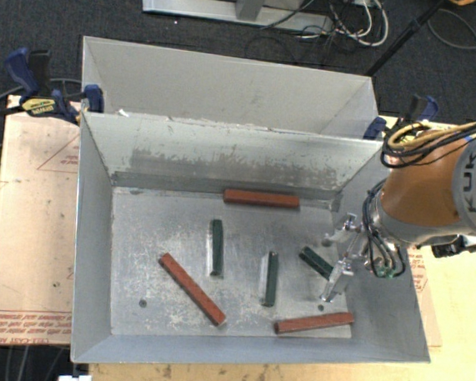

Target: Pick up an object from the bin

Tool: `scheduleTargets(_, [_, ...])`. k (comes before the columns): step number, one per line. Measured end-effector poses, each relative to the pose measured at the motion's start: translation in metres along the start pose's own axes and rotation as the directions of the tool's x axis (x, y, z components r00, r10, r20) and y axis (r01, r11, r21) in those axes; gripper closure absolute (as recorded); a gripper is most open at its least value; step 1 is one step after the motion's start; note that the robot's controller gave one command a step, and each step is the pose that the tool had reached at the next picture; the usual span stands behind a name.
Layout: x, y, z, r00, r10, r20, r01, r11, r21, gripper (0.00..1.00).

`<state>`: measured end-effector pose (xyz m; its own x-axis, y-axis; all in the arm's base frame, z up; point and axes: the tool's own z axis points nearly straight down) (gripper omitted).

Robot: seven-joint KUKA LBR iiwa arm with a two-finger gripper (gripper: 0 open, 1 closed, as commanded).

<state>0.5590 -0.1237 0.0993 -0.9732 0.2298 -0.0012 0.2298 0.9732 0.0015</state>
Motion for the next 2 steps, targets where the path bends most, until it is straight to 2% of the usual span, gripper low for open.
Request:
scheduleTargets(1, [-0.0019,-0.0073,0.0263,1.0,-0.017,0.002,0.017,1.0,0.001,0.0])
scheduleTargets(2, [-0.0046,-0.0018,0.0257,0.965,0.261,0.013,-0.261,0.965,-0.001,1.0])
